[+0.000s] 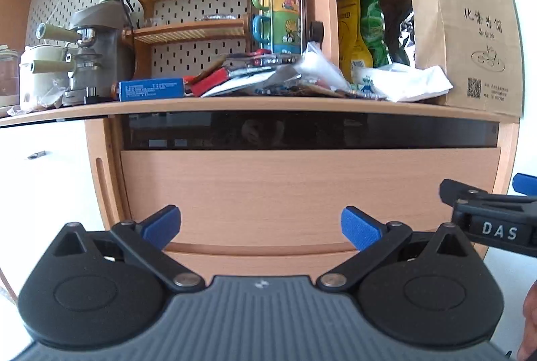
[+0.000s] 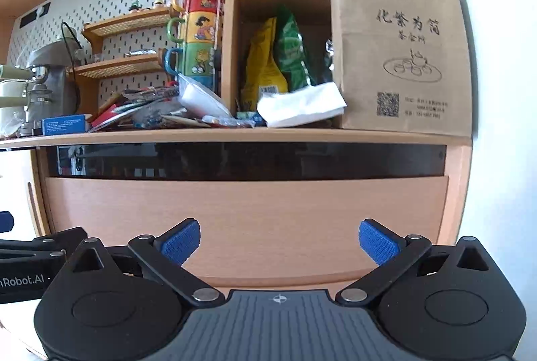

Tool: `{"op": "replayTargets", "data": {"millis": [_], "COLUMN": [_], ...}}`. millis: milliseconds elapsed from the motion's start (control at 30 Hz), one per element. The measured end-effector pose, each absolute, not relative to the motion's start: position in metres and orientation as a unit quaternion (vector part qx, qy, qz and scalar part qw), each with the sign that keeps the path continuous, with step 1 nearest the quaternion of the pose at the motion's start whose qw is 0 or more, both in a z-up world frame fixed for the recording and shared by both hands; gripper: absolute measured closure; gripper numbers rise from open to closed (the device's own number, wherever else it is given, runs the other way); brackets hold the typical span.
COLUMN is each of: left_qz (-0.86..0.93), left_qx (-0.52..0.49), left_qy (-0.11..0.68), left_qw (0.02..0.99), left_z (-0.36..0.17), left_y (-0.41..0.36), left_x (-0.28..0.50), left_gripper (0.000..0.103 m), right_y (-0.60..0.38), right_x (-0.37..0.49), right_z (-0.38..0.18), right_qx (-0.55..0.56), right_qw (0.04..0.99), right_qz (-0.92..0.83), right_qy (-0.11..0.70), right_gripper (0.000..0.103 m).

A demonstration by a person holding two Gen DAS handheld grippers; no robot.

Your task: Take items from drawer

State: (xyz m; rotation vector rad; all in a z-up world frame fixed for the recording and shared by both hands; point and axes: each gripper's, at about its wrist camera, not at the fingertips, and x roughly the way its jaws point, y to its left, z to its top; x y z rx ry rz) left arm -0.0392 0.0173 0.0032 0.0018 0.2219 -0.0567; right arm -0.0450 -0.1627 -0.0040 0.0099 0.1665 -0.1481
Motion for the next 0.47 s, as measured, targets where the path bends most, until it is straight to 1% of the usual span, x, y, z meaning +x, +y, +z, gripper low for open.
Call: {"op": "replayTargets", "data": {"millis": [267,467], "left_qz": [-0.06,-0.034], "left_qx": [-0.045,-0.002], "left_qy": [0.12,0.085], "left_qw": [0.99,0.996], "left_z": [0.011,0.008], "left_y": [0.032,0.024], "left_x": [-0.04,-0.045], "left_gripper": [0.0,0.0], "right_y": [-0.153,-0.152], "right_x": [-0.031,-0.03], "right_z": [0.009,0.013], "right_qx": [-0.003,-0.01], "right_qw": [0.994,0.994], "right_qz": [-0.063,-0.069], "right_qy": [0.084,0.083], "right_gripper": [0.0,0.0]}}
